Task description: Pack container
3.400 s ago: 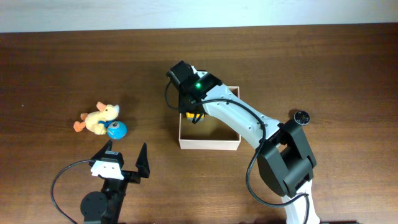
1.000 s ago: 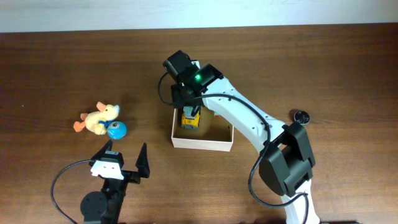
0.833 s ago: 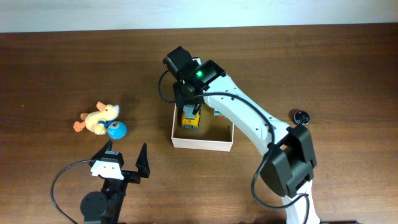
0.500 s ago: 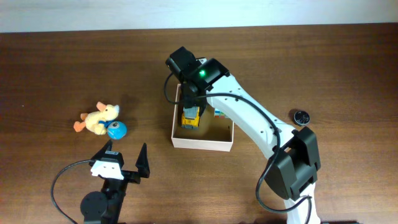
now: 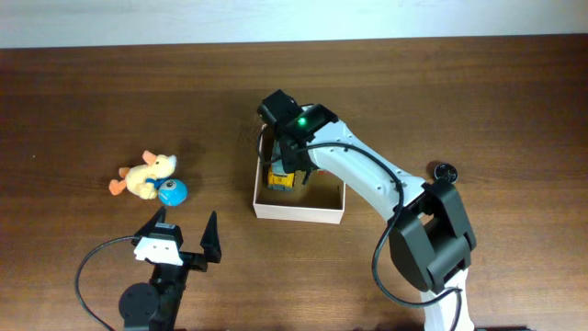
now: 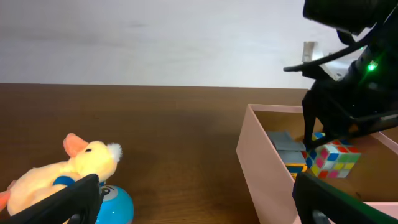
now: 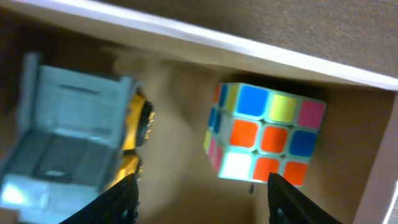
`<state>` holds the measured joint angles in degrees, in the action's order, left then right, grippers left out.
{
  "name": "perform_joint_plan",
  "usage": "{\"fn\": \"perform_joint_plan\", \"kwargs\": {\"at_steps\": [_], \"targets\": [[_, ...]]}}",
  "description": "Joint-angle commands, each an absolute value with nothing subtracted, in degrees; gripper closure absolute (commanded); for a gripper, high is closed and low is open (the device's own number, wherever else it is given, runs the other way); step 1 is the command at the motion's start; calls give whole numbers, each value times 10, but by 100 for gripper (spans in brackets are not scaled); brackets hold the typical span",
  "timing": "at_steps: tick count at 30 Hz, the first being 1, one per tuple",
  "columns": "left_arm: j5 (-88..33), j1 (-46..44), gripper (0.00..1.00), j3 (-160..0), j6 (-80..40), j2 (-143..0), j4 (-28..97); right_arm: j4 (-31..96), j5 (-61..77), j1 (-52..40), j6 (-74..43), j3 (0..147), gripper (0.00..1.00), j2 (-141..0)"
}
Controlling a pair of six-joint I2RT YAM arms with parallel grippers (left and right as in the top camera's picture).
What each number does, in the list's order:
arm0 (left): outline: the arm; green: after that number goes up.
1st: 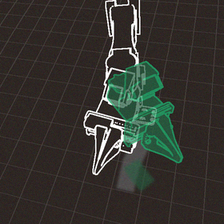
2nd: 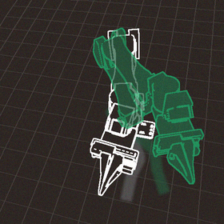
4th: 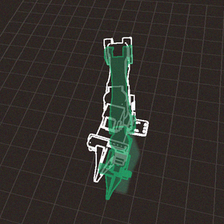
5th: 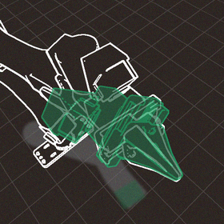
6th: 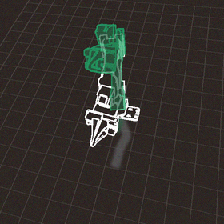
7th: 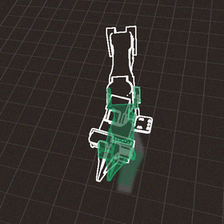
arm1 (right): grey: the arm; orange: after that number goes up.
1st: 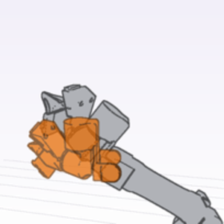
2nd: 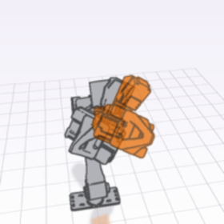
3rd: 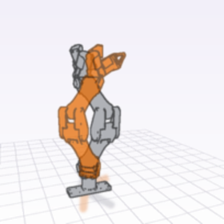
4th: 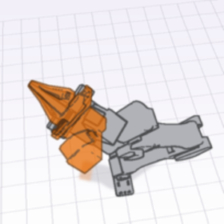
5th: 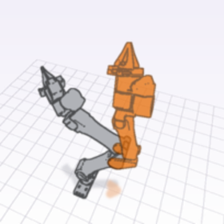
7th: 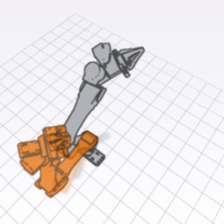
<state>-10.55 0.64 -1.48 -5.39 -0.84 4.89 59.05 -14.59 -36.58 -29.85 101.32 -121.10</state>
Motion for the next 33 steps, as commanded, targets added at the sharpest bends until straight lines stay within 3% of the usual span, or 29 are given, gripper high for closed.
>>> {"fn": "perform_joint_plan", "kwargs": {"at_steps": [1,16,33], "targets": [[-112,4,1,-11,-43,-3,48,570,-162,-354,-305,992,40,-1194],[-112,4,1,-11,-43,-3,48,466,-135,-352,-304,924,41,-1194],[-112,4,1,-11,-43,-3,48,443,-94,-353,-287,924,41,-1194]]}}
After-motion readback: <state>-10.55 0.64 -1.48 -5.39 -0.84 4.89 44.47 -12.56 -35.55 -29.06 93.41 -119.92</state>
